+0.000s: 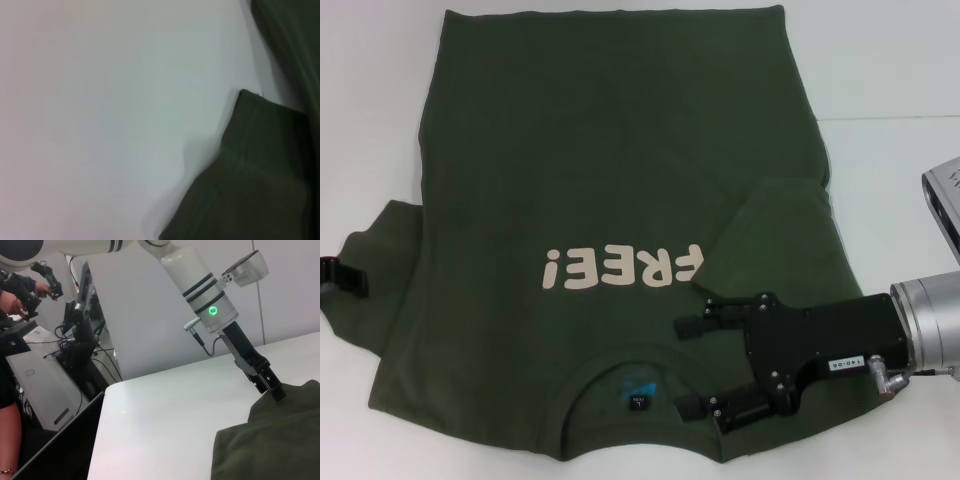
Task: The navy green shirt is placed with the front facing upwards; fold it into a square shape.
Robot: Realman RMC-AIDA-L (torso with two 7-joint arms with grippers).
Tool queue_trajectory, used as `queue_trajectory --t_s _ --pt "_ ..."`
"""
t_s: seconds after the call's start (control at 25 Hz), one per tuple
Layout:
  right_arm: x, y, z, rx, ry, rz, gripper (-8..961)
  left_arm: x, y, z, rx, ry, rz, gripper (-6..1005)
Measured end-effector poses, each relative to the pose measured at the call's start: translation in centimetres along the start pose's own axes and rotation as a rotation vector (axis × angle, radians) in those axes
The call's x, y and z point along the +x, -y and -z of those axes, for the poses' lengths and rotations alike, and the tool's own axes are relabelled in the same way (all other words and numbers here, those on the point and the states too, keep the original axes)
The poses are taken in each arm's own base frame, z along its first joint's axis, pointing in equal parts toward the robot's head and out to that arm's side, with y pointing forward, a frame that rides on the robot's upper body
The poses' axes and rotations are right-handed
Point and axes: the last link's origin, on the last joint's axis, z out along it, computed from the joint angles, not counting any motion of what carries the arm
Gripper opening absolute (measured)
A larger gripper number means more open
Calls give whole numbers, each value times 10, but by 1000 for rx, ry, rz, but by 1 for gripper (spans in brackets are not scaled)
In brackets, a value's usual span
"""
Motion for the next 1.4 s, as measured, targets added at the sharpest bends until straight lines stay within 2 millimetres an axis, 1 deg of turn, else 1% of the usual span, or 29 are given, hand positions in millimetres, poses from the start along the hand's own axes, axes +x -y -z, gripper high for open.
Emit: queue_trajectory --t_s 1.12,1.4 --pt "-2 3 -4 0 -24 -2 941 -2 0 -1 8 24 0 735" --pt "-3 3 -4 -1 -24 0 941 -2 -2 -2 8 29 -8 705"
